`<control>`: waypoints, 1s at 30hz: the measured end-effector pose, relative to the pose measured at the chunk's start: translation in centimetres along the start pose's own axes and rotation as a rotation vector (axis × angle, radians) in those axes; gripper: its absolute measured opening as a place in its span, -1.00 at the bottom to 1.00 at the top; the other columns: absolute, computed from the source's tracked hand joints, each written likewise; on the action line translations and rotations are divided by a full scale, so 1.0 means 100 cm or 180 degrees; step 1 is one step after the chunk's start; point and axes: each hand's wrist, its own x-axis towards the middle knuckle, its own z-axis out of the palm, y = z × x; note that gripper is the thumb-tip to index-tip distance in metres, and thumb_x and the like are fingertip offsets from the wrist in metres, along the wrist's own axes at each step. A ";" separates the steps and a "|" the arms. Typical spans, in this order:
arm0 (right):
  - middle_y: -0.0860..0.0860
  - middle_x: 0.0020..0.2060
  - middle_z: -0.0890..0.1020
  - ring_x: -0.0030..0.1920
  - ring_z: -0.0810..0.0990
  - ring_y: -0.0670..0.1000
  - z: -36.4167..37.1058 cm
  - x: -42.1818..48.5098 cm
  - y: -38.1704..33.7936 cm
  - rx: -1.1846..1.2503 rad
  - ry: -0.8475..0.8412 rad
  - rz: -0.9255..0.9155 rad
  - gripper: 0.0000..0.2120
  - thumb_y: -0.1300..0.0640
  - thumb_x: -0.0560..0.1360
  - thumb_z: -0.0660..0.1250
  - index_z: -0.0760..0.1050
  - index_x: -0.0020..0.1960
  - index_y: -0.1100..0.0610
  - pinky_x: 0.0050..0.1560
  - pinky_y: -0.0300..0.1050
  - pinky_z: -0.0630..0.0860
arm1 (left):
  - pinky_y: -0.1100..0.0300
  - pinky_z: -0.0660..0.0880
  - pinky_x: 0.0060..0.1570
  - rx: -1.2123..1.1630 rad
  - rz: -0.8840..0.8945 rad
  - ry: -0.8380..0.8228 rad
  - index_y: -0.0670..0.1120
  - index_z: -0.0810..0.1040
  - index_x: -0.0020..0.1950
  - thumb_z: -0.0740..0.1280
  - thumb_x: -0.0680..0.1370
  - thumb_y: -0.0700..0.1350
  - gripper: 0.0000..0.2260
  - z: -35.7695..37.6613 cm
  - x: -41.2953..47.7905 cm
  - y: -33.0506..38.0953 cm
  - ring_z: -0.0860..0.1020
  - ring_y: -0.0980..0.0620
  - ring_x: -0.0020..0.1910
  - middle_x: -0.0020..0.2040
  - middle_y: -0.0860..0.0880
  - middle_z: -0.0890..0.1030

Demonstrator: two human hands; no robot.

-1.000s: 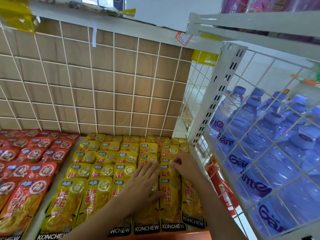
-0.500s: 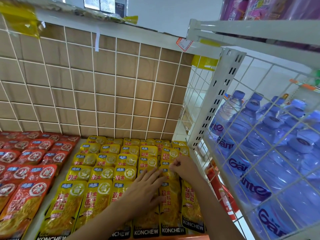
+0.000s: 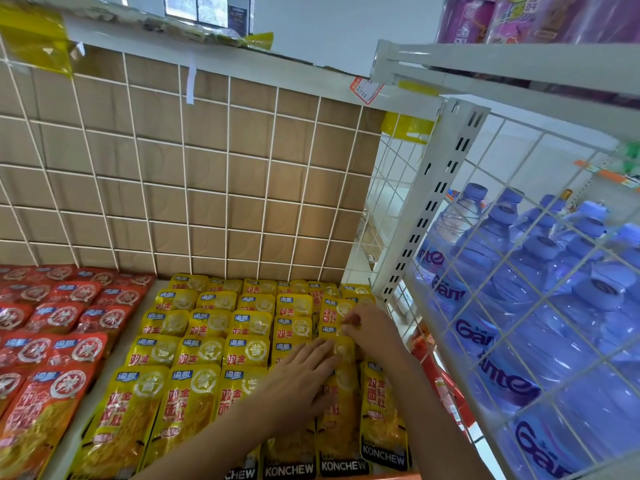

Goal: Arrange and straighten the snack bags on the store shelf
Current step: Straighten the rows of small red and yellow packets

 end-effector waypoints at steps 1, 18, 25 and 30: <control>-0.04 -0.03 0.49 -0.01 0.50 -0.04 0.000 0.002 0.000 -0.0005 -0.0076 -0.0022 -0.86 0.03 0.46 0.32 0.55 -0.01 0.04 0.00 -0.14 0.44 | 0.16 -0.26 0.40 -0.0022 -0.0015 0.0016 0.06 -0.08 0.52 -0.08 0.53 0.22 -0.41 0.002 0.002 0.000 -0.23 0.07 0.50 0.54 0.05 -0.16; -0.05 -0.24 0.57 -0.15 0.53 -0.08 0.005 0.028 -0.003 0.0699 -0.0284 -0.0140 -0.89 0.15 0.41 0.39 0.48 -0.25 0.03 -0.14 -0.29 0.41 | 0.11 -0.10 0.45 -0.0113 0.0048 -0.0037 0.05 -0.05 0.53 0.03 0.57 0.24 -0.41 -0.002 0.012 0.002 -0.23 0.07 0.50 0.54 0.03 -0.20; -0.07 -0.29 0.56 -0.20 0.53 -0.09 0.010 0.032 -0.002 0.0724 -0.0229 -0.0081 -0.82 0.15 0.41 0.40 0.45 -0.30 -0.02 -0.15 -0.25 0.43 | 0.20 -0.22 0.43 0.0086 0.0196 0.0121 0.03 0.08 0.52 -0.02 0.57 0.21 -0.45 -0.005 0.015 0.001 -0.10 0.12 0.51 0.52 0.09 0.02; -0.15 -0.38 0.47 -0.33 0.42 -0.21 0.008 0.031 -0.001 0.0793 -0.0215 -0.0083 -0.74 0.18 0.41 0.40 0.41 -0.37 -0.05 -0.30 -0.36 0.27 | 0.25 0.43 0.17 0.0089 0.0117 -0.0002 0.10 0.50 0.27 0.04 0.50 0.27 -0.52 0.001 0.013 0.000 0.47 0.17 0.26 0.26 0.15 0.52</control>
